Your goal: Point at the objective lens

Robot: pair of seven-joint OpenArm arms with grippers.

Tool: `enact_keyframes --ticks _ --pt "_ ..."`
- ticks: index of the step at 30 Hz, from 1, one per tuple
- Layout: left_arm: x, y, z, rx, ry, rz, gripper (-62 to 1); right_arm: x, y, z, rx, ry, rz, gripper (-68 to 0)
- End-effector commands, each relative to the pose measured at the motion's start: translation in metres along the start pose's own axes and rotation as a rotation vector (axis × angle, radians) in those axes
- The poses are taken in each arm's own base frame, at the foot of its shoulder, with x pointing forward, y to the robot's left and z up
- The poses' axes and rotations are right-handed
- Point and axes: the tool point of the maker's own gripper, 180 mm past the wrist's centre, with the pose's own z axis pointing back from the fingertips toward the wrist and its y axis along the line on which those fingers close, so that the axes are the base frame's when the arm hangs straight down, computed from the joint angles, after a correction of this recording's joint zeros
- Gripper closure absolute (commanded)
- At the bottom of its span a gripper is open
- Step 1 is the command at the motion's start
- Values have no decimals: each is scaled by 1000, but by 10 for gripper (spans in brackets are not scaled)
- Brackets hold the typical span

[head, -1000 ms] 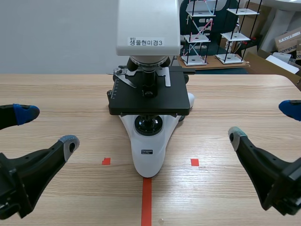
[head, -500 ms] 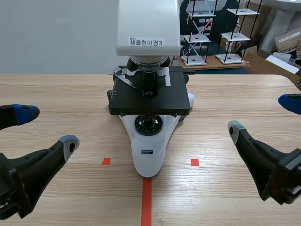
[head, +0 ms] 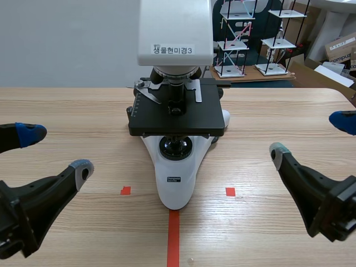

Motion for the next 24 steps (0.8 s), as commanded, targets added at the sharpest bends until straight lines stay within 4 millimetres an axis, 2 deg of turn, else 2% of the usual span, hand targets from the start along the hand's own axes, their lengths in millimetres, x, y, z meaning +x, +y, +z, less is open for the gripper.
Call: enact_keyframes --ticks 1,22,24 --pt "8 -3 -1 -8 -28 6 -581 10 -1 -1 5 -35 4 -671" --pt "7 -3 0 -7 -27 9 -580 10 -1 -1 5 -36 4 -671" --pt "6 -2 1 -4 -36 14 -533 10 -1 -1 5 -35 4 -671"
